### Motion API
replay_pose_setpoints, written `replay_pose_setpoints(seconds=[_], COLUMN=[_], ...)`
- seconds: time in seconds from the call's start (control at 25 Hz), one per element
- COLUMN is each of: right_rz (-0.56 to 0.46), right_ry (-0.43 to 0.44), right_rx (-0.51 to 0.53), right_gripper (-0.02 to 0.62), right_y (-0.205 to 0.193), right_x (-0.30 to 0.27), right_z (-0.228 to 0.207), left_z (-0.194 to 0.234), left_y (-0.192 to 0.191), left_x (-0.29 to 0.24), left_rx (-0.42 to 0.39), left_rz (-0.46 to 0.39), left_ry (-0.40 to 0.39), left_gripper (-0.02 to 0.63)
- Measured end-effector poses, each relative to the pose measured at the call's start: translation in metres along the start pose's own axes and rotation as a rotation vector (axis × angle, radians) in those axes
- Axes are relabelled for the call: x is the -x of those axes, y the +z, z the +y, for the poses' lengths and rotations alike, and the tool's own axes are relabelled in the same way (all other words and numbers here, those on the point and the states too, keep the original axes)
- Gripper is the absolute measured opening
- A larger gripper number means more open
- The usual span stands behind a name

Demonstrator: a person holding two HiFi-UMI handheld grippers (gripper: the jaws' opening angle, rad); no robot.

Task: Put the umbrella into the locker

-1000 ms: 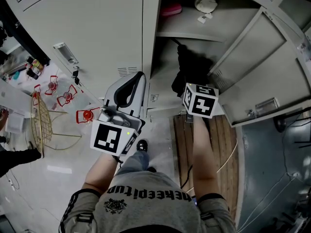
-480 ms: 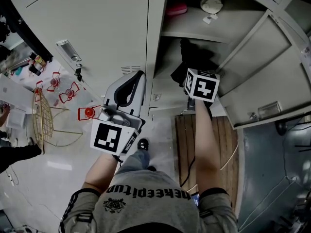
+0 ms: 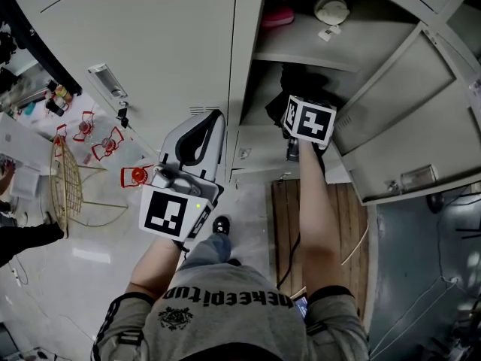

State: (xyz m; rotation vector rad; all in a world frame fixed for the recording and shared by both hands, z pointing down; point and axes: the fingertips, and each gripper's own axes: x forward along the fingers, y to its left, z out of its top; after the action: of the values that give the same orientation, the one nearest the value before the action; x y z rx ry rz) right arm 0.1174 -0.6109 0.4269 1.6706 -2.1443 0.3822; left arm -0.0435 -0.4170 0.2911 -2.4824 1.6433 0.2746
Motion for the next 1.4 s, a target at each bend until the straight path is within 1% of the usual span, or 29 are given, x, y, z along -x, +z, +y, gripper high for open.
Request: replay_pose_setpoints(seconds=[0.44, 0.76, 0.88, 1.4], right_rz=[0.023, 0.035, 0.04, 0.064], right_ry=[0.011, 0.01, 0.008, -0.001], right_rx=[-0.037, -0.027, -0.026, -0.031], right_gripper=[0.178, 0.178, 0.178, 0.186], right_y=[-0.002, 0.0, 0.001, 0.0], right_x=[-0.018, -0.026, -0.03, -0.042], right_z=[-0.005, -0.004, -0.004, -0.005], left_z=[0.009, 0.014, 0.015, 0.021], left_y=[-0.01, -0.028, -0.032, -0.033], left_x=[-0.004, -0.005, -0.004, -0.001], left_rx=[-0.003, 0.002, 0.003, -0.003], left_rz=[0.036, 0.112, 0.127, 0.134], left_ry=[0.001, -0.002, -0.006, -0.002], left_gripper=[0.003, 0.003, 0.003, 0.003])
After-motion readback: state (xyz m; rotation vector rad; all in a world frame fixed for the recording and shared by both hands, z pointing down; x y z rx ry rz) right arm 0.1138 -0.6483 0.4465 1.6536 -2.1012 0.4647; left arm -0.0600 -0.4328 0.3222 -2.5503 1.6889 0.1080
